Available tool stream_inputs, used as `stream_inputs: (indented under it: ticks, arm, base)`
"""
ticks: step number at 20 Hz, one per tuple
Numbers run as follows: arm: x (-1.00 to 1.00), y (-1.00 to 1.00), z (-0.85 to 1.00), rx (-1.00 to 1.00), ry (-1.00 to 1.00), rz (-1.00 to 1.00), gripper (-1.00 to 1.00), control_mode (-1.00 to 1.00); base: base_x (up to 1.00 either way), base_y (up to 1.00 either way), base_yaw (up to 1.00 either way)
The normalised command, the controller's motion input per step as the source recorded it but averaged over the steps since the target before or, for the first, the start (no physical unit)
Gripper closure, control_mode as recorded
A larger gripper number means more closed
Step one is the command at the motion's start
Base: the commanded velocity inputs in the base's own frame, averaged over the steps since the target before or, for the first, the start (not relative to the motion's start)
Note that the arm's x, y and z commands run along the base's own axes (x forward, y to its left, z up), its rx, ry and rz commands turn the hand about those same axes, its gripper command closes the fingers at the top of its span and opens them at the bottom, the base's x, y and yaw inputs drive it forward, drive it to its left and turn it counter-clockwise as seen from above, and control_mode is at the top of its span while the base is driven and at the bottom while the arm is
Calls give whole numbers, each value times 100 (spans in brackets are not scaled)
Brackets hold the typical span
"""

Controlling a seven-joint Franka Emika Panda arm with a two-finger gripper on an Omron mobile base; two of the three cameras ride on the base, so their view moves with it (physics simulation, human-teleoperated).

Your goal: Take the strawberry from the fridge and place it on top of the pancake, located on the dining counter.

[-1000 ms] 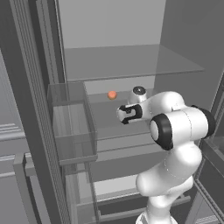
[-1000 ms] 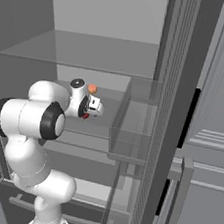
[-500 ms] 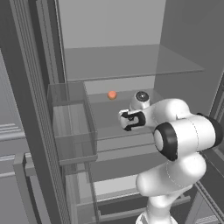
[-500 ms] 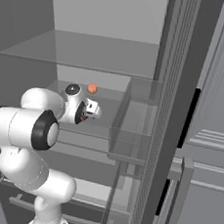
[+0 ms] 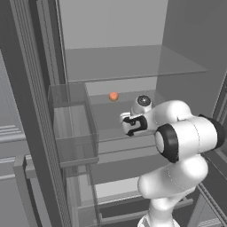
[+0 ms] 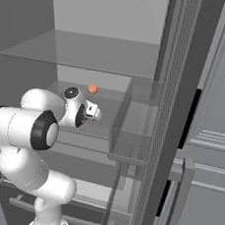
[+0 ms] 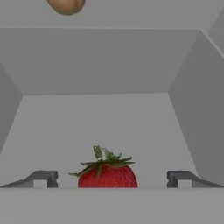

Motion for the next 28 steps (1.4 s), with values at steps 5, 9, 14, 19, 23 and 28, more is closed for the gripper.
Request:
stream_inputs:
  ticks: [5,9,14,19,23,28]
  arm:
    - [15,0,-5,0,0,0,100,-100]
    - [3,0,-4,0,0,0,100,-100]
    - [-11,0,-4,0,0,0,100,-100]
    - [-49,-3,0,0,0,-6,100,-100]
    - [-56,0,9,0,0,-8,100,-100]
    - [-51,0,66,3,0,-4,100,-100]
  base:
    - [0,0,0]
    - [0,0,0]
    - [0,0,0]
    - [0,0,0]
    - [0,0,0]
    - [0,0,0]
